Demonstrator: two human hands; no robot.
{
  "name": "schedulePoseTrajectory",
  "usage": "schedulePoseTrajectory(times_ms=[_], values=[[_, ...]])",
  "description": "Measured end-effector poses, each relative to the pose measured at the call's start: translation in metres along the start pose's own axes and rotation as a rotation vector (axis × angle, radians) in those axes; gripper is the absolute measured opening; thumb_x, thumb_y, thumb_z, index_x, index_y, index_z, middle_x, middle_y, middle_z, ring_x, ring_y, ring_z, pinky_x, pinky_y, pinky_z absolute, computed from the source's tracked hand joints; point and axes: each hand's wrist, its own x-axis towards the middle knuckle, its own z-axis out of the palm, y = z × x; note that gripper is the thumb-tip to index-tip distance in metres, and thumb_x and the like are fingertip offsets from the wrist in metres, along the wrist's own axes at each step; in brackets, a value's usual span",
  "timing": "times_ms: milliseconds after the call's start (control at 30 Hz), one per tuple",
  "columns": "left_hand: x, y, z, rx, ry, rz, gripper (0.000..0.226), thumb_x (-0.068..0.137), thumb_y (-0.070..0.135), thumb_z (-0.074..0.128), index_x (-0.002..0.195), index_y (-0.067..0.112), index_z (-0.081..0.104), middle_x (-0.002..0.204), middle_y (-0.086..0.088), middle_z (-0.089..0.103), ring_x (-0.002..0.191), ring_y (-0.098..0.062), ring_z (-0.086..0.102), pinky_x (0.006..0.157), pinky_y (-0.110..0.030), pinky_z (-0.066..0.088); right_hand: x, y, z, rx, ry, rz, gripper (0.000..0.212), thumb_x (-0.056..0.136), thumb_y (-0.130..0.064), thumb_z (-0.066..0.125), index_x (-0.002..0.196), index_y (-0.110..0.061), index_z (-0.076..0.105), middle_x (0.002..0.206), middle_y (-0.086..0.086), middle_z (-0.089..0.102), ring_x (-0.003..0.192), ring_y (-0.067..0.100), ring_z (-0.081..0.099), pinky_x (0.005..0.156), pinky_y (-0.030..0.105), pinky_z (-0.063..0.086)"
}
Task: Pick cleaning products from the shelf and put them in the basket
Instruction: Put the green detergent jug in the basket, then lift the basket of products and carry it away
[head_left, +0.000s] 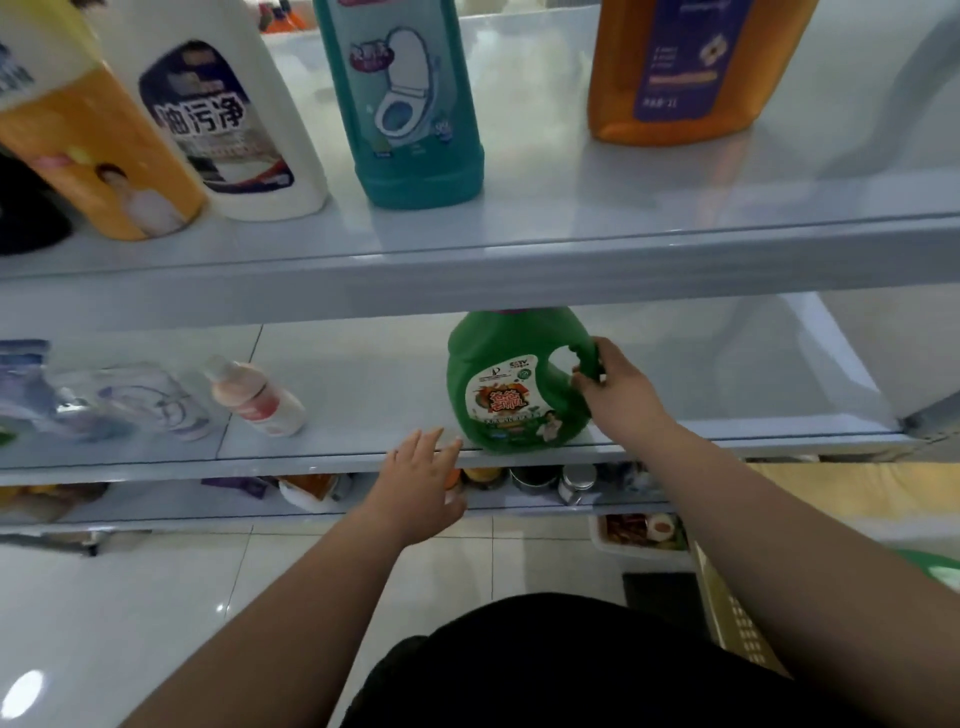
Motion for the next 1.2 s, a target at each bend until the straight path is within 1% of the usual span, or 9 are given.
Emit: schedulePoseTrajectory(times_ms=[67, 167, 367, 467, 600, 667, 767, 900, 1200], values=[[0.007, 0.001, 0.004, 0.052, -0.030, 0.022, 0.082, 0.097, 0.055, 0.050, 0.163, 0.025, 0.012, 0.170, -0.008, 0.008, 0.157, -0.032, 0.006, 0.127, -0.050, 0.014, 0.009, 0.003, -0.001, 0.005, 0.002, 0.016, 0.030, 0.103, -0.019, 0.054, 0.127, -0.035, 0.048, 0.103, -0.008, 0.059, 0.080, -0.005, 0.051, 0.062, 0.013, 0.037], [0.013, -0.003, 0.009, 0.094, -0.032, 0.039, 0.083, 0.096, 0.055, 0.052, 0.163, 0.025, 0.012, 0.169, -0.007, 0.011, 0.156, -0.033, 0.009, 0.126, -0.049, 0.015, 0.017, 0.006, 0.001, 0.058, 0.031, 0.061, 0.028, 0.102, -0.016, 0.053, 0.119, -0.038, 0.046, 0.107, -0.006, 0.063, 0.088, 0.012, 0.060, 0.071, 0.025, 0.043], [0.013, -0.013, 0.011, 0.086, 0.024, 0.111, 0.077, 0.096, 0.048, 0.054, 0.161, 0.024, 0.023, 0.164, -0.005, 0.024, 0.151, -0.030, 0.021, 0.124, -0.045, 0.024, 0.018, 0.005, 0.018, 0.112, 0.098, 0.146, 0.035, 0.103, -0.014, 0.050, 0.133, -0.030, 0.047, 0.109, -0.006, 0.062, 0.093, 0.018, 0.061, 0.073, 0.025, 0.045], [0.012, -0.016, 0.007, 0.047, 0.039, 0.152, 0.070, 0.095, 0.041, 0.054, 0.158, 0.022, 0.031, 0.158, -0.005, 0.035, 0.146, -0.028, 0.031, 0.119, -0.042, 0.033, 0.008, 0.000, 0.020, 0.155, 0.104, 0.200, 0.045, 0.100, -0.020, 0.055, 0.138, -0.041, 0.044, 0.100, -0.015, 0.062, 0.094, 0.019, 0.060, 0.072, 0.024, 0.046], [0.008, -0.022, -0.001, 0.040, 0.026, 0.241, 0.063, 0.098, 0.041, 0.050, 0.155, 0.020, 0.034, 0.151, -0.003, 0.043, 0.136, -0.027, 0.042, 0.112, -0.041, 0.040, -0.027, -0.004, 0.023, 0.183, 0.112, 0.346, 0.070, 0.097, -0.035, 0.065, 0.158, -0.032, 0.030, 0.144, 0.002, 0.055, 0.126, 0.025, 0.056, 0.100, 0.041, 0.050], [0.004, -0.024, -0.004, 0.022, 0.018, 0.295, 0.058, 0.099, 0.039, 0.049, 0.152, 0.021, 0.037, 0.145, -0.004, 0.048, 0.130, -0.028, 0.047, 0.105, -0.040, 0.044, -0.056, -0.002, 0.028, 0.127, 0.099, 0.380, 0.068, 0.098, -0.039, 0.064, 0.157, -0.026, 0.035, 0.147, 0.006, 0.053, 0.119, 0.019, 0.056, 0.095, 0.037, 0.049], [-0.005, -0.023, -0.007, 0.040, 0.020, 0.410, 0.051, 0.100, 0.039, 0.048, 0.147, 0.020, 0.042, 0.133, -0.005, 0.055, 0.120, -0.027, 0.052, 0.096, -0.038, 0.046, -0.108, -0.002, 0.037, -0.084, -0.036, 0.339, 0.041, 0.099, -0.036, 0.061, 0.138, -0.023, 0.058, 0.131, 0.002, 0.066, 0.104, 0.015, 0.061, 0.085, 0.030, 0.047], [-0.017, -0.010, -0.002, 0.052, -0.043, 0.555, 0.044, 0.099, 0.038, 0.048, 0.138, 0.020, 0.050, 0.126, -0.002, 0.059, 0.116, -0.023, 0.055, 0.094, -0.040, 0.047, -0.183, 0.003, 0.053, -0.294, -0.161, 0.365, 0.037, 0.101, -0.040, 0.055, 0.134, -0.024, 0.062, 0.127, -0.002, 0.066, 0.113, 0.018, 0.062, 0.085, 0.029, 0.045], [-0.056, 0.081, 0.018, 0.106, -0.227, 0.868, 0.054, 0.102, 0.041, 0.048, 0.153, 0.026, 0.039, 0.145, 0.001, 0.052, 0.133, -0.020, 0.047, 0.103, -0.037, 0.046, -0.331, 0.031, 0.049, -0.278, 0.013, 0.610, 0.032, 0.099, -0.042, 0.055, 0.126, -0.030, 0.064, 0.118, -0.008, 0.066, 0.105, 0.013, 0.063, 0.078, 0.027, 0.046]])
